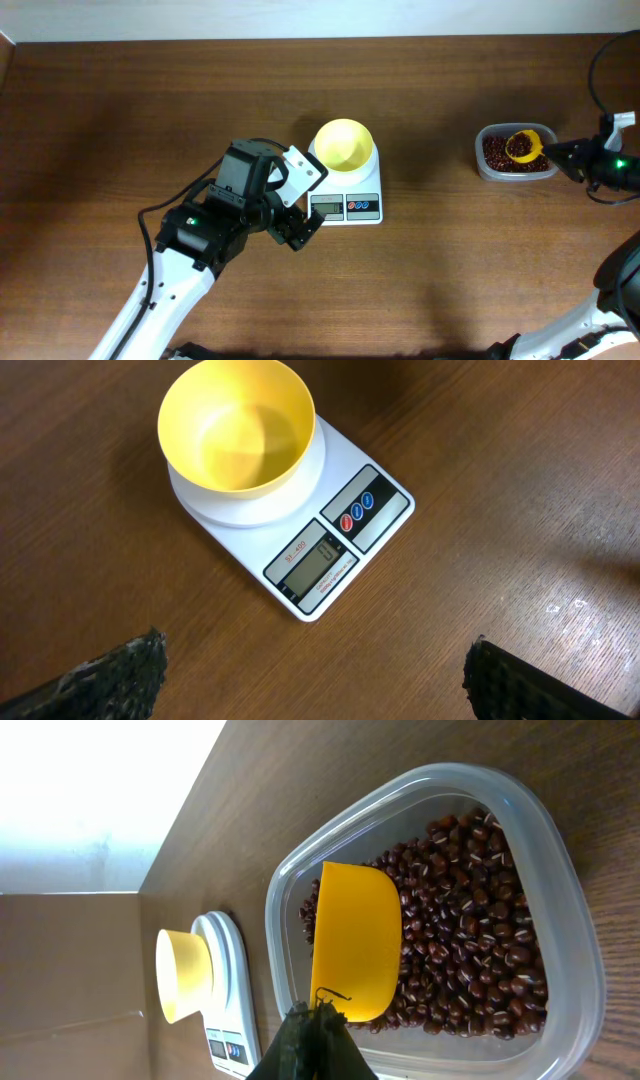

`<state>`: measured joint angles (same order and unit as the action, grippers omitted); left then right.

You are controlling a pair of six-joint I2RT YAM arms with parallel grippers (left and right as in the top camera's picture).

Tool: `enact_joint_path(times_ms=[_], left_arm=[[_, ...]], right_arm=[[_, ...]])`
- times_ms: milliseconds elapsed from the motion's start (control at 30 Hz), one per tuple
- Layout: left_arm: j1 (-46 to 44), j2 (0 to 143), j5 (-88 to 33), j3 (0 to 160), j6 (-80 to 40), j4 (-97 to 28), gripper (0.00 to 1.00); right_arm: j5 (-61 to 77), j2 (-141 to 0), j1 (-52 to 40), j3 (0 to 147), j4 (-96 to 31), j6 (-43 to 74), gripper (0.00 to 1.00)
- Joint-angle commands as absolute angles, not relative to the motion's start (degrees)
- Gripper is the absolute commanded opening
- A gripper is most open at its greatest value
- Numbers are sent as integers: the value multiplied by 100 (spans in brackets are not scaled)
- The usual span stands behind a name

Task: Scoop item into bowl and weigh 50g on scale
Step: 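Scoop red beans from the tub with the right gripper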

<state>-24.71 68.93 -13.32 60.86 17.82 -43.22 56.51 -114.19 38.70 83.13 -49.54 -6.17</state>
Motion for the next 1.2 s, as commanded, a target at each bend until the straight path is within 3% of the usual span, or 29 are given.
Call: enact_joint_path(times_ms=[0, 1167], left_arm=[[-2445, 6855, -1417, 6084, 1765, -4311, 99], [-2445, 6855, -1417, 6084, 1765, -4311, 99]], right_arm=[[5948, -11480, 3911, 8267, -4969, -548, 4], [7684, -11480, 4213, 8267, -5057, -399, 4]])
